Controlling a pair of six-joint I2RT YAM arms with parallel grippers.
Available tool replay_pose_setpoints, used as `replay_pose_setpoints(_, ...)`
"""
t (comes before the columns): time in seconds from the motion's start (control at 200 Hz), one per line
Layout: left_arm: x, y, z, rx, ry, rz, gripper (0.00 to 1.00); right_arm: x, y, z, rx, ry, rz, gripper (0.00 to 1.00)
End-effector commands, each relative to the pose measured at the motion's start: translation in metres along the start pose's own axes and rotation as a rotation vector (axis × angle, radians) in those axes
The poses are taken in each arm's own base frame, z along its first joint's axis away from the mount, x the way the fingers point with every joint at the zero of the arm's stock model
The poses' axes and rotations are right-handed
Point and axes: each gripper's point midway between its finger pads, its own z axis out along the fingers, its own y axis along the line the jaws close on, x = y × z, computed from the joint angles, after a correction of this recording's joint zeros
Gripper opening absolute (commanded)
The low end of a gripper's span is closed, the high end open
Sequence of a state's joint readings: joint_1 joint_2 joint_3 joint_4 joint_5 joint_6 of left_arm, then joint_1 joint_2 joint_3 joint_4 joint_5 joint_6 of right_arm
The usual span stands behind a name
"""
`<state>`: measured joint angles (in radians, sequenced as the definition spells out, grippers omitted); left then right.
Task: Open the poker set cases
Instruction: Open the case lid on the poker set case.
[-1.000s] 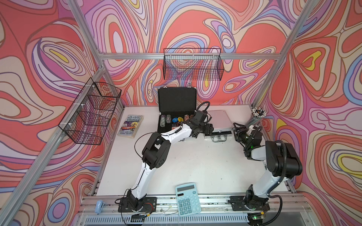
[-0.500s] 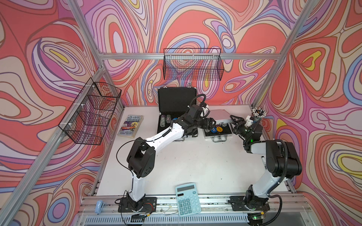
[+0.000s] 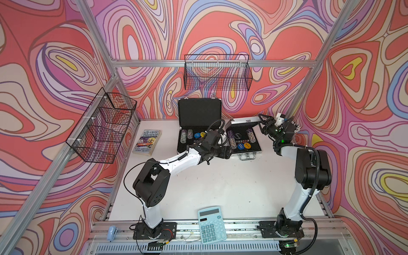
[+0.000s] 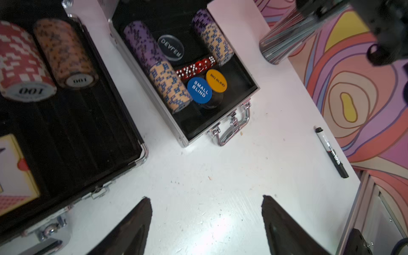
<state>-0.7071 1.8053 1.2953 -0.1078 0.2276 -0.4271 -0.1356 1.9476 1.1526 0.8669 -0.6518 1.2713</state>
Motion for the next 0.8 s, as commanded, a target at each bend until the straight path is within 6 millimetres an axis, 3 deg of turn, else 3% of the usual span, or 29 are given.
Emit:
replay_pose_setpoints(0.0, -0.006, -0.001, -0.020, -0.004, -0.054, -0.011, 0.80, -0.005, -0.004, 0.021, 0.017, 0.027, -0.037, 0.71)
replay_pose_setpoints(0.185, 0.014, 0.016, -0.024, -0.049, -0.037, -0.041, 0.79, -0.013, -0.026, 0.051, 0.029, 0.039, -0.036, 0.71)
replay_pose_setpoints(0.335, 0.015, 0.023, -0.027, -0.071, -0.035, -0.047, 0.79, -0.014, -0.040, 0.069, 0.025, 0.040, -0.025, 0.72)
replay_pose_setpoints(0.791, 0.026, 0.033, -0.032, -0.098, -0.026, -0.067, 0.79, -0.019, -0.053, 0.104, 0.040, 0.035, -0.049, 0.74)
